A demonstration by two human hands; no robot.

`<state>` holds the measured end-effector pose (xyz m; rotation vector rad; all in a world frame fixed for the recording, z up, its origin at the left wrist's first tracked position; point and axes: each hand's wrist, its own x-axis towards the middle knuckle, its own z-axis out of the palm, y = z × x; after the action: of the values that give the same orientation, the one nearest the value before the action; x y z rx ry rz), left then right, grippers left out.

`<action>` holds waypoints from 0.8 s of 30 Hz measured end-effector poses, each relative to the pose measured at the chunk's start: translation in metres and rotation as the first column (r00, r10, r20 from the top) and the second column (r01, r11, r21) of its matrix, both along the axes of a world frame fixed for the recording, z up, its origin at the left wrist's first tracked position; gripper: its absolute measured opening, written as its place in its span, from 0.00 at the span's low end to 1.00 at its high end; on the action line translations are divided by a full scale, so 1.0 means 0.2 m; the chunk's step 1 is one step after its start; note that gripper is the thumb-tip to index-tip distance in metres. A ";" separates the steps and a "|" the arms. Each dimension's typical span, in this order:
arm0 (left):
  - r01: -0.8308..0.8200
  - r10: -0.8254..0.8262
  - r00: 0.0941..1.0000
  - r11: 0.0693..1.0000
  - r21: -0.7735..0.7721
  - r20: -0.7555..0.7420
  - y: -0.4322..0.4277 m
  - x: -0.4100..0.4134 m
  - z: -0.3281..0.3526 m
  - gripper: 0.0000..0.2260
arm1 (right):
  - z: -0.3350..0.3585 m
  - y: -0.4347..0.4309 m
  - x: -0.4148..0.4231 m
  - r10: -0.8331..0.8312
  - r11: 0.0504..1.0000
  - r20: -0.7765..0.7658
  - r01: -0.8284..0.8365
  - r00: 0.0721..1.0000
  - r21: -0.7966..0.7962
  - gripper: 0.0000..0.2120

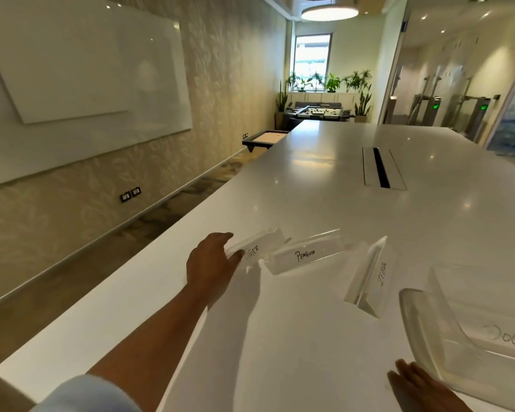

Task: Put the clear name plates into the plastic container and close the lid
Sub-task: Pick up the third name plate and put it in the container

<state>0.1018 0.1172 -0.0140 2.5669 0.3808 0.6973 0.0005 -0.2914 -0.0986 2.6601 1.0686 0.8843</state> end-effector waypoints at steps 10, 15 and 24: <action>0.023 -0.037 0.991 0.993 -0.113 -0.127 0.08 0.08 -0.01 0.12 | 0.16 0.11 0.11 0.075 0.993 -0.199 -0.055 0.977 0.105 0.25; 0.046 -0.053 0.996 0.995 -0.093 -0.070 0.08 0.07 -0.02 0.08 | 0.20 0.20 0.02 0.015 0.967 -0.388 0.085 0.922 0.240 0.43; 0.033 -0.034 0.999 0.992 -0.119 -0.006 0.21 -0.02 0.01 0.09 | 0.24 0.19 -0.10 -0.149 0.926 -0.555 0.312 0.819 0.213 0.40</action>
<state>0.0983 0.1590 -0.0129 2.4584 0.3693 0.6331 -0.0196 -0.2527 -0.0501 3.3134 0.6922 0.2658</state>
